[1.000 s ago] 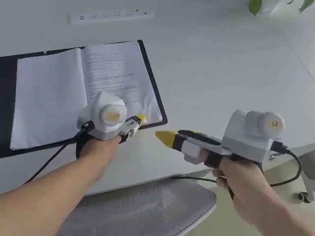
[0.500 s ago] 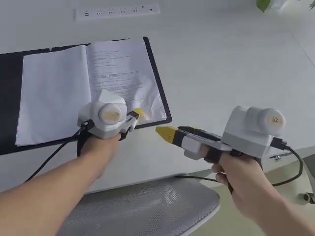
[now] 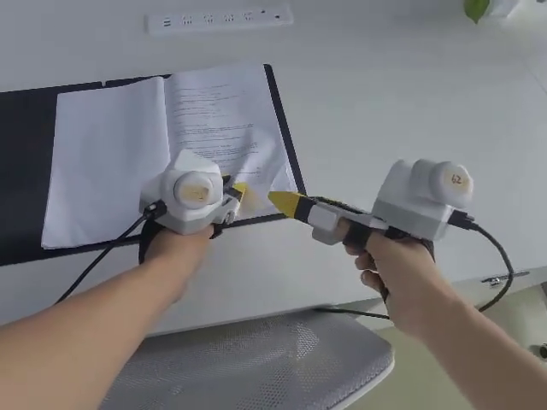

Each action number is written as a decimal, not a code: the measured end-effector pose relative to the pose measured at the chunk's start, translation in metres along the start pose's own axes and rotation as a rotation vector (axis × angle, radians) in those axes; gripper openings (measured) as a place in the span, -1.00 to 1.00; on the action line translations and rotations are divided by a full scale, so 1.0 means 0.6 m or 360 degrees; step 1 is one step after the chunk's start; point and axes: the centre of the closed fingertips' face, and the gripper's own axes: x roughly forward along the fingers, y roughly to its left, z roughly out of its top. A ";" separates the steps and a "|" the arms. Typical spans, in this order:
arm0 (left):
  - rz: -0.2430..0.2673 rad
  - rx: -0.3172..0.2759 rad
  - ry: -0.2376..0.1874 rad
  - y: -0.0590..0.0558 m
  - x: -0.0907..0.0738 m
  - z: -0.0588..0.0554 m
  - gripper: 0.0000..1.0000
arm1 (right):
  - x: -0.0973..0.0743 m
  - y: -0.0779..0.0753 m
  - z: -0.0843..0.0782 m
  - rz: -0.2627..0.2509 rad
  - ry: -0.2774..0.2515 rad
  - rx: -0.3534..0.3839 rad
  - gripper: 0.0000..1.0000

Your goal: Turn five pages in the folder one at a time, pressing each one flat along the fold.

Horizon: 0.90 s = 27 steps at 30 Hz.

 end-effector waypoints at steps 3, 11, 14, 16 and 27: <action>-0.0005 -0.0001 0.0000 -0.001 0.000 0.000 -0.77 | 0.015 -0.004 0.005 0.0006 -0.0013 0.0064 -0.15; -0.0013 -0.0010 -0.0004 0.000 0.001 -0.001 -0.77 | 0.041 -0.031 -0.003 -0.0045 0.0021 0.0322 -0.36; -0.0017 -0.0014 -0.0004 0.001 0.002 -0.001 -0.77 | 0.046 -0.044 -0.009 -0.0082 0.0043 0.0334 -0.66; -0.0021 -0.0017 -0.0003 0.002 0.003 -0.002 -0.77 | 0.048 -0.051 -0.015 -0.0112 0.0072 0.0345 -0.82; -0.0056 -0.0142 0.0005 0.004 -0.005 -0.001 -0.80 | 0.045 -0.048 0.000 -0.0160 -0.0040 0.0382 -1.00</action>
